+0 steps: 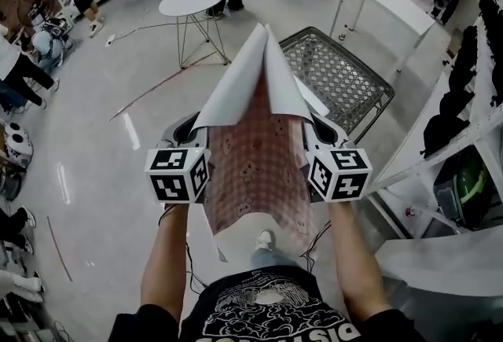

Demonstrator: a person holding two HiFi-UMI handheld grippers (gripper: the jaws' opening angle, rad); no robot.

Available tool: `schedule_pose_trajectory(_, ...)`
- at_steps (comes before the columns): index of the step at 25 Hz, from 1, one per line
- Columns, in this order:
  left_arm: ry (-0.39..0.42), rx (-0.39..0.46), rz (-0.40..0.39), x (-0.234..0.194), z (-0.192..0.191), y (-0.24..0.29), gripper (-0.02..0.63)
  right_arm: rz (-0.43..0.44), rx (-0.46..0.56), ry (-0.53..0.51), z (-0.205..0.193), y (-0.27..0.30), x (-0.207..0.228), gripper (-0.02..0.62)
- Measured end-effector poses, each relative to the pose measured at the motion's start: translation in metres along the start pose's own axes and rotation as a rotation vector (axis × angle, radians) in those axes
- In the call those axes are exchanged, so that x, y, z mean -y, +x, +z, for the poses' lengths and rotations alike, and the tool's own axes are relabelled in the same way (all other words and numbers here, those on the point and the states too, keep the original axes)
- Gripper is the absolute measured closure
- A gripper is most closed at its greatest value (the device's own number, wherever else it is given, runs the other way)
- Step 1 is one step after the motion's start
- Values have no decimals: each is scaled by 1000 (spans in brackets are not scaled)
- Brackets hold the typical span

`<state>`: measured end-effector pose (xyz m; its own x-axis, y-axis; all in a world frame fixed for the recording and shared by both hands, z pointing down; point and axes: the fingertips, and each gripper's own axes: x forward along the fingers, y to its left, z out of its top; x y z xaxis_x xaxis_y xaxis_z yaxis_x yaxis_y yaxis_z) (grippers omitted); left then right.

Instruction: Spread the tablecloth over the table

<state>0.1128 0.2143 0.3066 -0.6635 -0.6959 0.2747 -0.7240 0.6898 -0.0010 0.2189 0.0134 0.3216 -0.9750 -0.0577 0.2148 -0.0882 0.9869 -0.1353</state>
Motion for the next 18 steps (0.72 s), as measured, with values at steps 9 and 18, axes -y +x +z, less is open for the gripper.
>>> schedule_pose_trajectory(9,66,12,-49,24,39,93,597,-47,38,77,22,31,78,588)
schedule_pose_trajectory(18,109,9,-158,25,63,175,597,-181,56,100,32,55,132,588)
